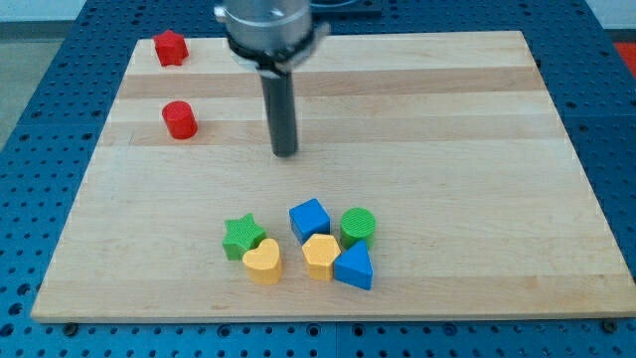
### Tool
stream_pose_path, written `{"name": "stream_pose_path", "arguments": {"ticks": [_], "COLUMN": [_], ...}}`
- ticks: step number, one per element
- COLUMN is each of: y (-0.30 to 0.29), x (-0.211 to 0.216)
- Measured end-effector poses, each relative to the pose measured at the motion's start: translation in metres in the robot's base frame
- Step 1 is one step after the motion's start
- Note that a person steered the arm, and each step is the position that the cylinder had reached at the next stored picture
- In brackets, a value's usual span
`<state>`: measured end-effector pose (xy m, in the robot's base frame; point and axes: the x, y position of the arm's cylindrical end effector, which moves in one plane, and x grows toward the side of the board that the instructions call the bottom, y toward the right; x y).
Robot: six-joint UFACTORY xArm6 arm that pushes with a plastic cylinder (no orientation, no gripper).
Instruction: Move the red circle above to the blue cube
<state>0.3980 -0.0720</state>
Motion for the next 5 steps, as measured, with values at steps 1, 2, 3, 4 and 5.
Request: {"name": "stream_pose_path", "arguments": {"ticks": [1,2,3,4,5], "y": [-0.024,-0.059,-0.129,-0.166,-0.162], "x": [-0.062,-0.09,-0.086,-0.074,-0.058]}}
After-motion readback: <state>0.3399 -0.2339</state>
